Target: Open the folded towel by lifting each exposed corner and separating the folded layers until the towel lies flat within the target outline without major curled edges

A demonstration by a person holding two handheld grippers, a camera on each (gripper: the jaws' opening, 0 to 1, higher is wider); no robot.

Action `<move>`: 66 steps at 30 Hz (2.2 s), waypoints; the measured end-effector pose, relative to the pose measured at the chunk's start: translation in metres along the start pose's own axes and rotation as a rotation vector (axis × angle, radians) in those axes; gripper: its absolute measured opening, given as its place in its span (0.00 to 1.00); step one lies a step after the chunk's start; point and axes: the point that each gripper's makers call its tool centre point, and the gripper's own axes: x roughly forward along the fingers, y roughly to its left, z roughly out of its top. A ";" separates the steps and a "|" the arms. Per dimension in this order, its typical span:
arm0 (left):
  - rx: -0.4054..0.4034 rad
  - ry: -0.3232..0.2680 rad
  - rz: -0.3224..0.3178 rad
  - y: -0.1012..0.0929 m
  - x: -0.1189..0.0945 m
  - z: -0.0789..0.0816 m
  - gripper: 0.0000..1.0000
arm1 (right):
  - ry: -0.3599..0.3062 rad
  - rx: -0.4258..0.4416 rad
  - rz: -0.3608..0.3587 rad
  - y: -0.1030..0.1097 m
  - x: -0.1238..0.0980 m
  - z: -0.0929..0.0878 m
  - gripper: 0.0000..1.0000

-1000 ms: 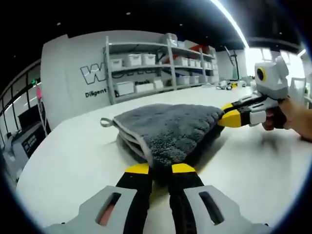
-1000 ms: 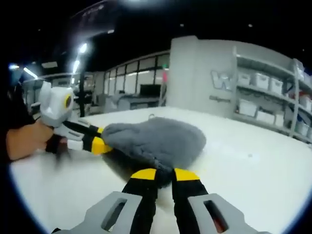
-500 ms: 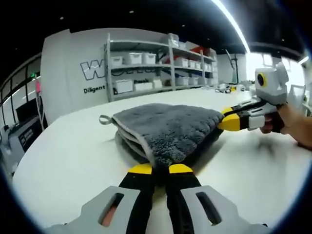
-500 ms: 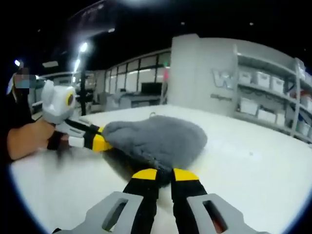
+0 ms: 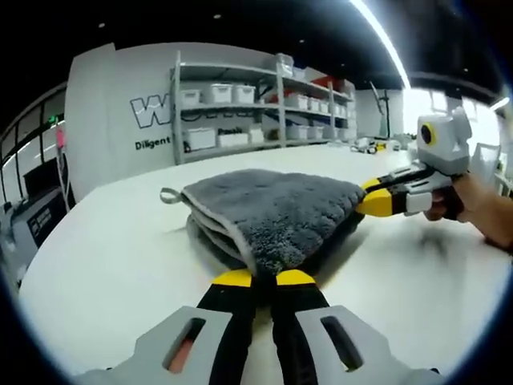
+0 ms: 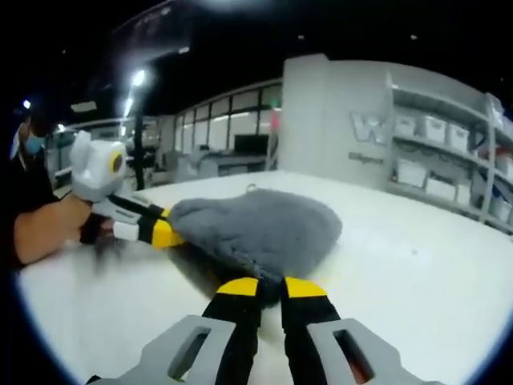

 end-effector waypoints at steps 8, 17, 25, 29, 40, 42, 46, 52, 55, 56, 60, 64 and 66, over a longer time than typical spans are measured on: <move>0.013 0.015 -0.023 -0.006 -0.007 -0.001 0.06 | 0.011 -0.002 0.017 0.004 -0.006 -0.002 0.04; 0.017 0.043 -0.086 -0.017 -0.018 -0.007 0.06 | 0.047 -0.006 0.041 0.014 -0.018 -0.007 0.04; 0.007 0.057 -0.102 -0.022 -0.023 -0.010 0.06 | 0.051 -0.004 0.050 0.020 -0.023 -0.009 0.04; 0.000 0.066 -0.108 -0.025 -0.025 -0.011 0.06 | 0.052 0.000 0.053 0.021 -0.025 -0.009 0.04; 0.007 0.083 -0.122 -0.034 -0.033 -0.014 0.06 | 0.066 0.008 0.065 0.029 -0.034 -0.012 0.04; 0.006 0.085 -0.126 -0.035 -0.034 -0.014 0.05 | 0.069 0.006 0.065 0.030 -0.036 -0.013 0.04; 0.001 0.084 -0.134 -0.037 -0.037 -0.015 0.05 | 0.073 0.004 0.070 0.032 -0.038 -0.014 0.04; 0.025 0.099 -0.142 -0.045 -0.042 -0.017 0.05 | 0.087 -0.037 0.060 0.037 -0.045 -0.019 0.04; 0.043 0.104 -0.145 -0.047 -0.044 -0.016 0.05 | 0.094 -0.036 0.068 0.038 -0.049 -0.020 0.04; 0.048 0.106 -0.145 -0.048 -0.044 -0.016 0.05 | 0.094 -0.033 0.071 0.038 -0.050 -0.019 0.04; 0.057 0.110 -0.148 -0.049 -0.047 -0.016 0.05 | 0.101 -0.027 0.084 0.042 -0.053 -0.018 0.04; 0.058 0.120 -0.155 -0.050 -0.051 -0.017 0.05 | 0.111 -0.032 0.096 0.045 -0.056 -0.019 0.04; 0.057 0.124 -0.162 -0.052 -0.053 -0.018 0.05 | 0.117 -0.045 0.098 0.046 -0.058 -0.020 0.04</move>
